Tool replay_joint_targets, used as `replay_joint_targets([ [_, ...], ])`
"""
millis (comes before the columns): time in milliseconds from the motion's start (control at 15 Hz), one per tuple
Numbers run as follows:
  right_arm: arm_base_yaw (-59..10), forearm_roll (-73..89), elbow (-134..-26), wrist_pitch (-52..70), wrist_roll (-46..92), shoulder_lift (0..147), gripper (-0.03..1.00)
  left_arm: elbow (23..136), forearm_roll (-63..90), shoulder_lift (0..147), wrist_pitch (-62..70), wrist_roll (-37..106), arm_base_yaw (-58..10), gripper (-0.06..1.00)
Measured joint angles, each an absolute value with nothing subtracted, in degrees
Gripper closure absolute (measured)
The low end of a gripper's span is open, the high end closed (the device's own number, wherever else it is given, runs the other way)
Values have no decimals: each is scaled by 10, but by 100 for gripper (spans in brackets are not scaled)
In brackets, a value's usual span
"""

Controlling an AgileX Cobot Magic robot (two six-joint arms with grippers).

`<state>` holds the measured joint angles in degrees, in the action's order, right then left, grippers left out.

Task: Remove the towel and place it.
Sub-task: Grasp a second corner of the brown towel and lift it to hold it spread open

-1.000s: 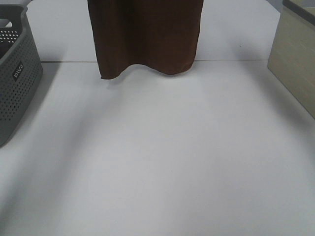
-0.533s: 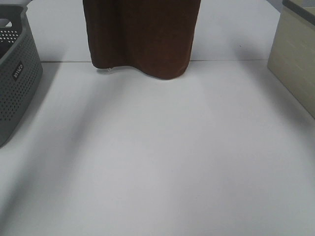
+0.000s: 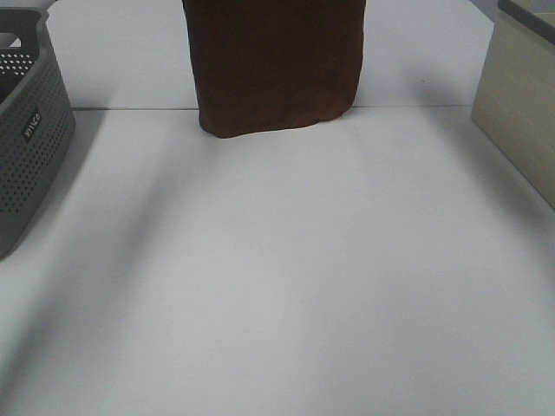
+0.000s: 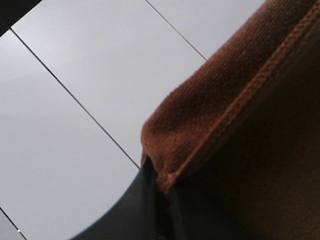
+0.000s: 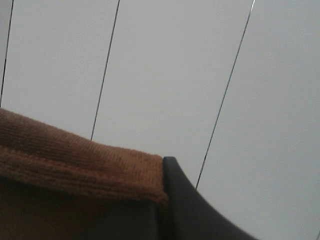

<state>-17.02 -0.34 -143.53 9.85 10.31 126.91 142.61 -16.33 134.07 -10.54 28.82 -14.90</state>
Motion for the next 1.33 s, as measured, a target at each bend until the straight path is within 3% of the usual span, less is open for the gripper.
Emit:
replay_joint_targets([
  [533, -170, 8, -1435, 167, 107, 1268, 96, 1426, -168, 1338, -19, 288, -152, 94],
  [867, -170, 49, -1435, 296, 107, 1240, 96, 1426, -128, 1292, 200, 288, -170, 94],
  [933, -170, 73, -1435, 392, 108, 1212, 96, 1427, -100, 1261, 304, 288, -175, 94],
  [1067, -170, 85, -1435, 437, 108, 1199, 96, 1428, -91, 1248, 356, 288, -175, 94],
  [1133, -170, 111, -1435, 527, 108, 1173, 96, 1428, -77, 1220, 468, 287, -176, 94],
  [1333, -171, 139, -1435, 658, 107, 1132, 96, 1430, -59, 1192, 595, 248, -179, 94],
])
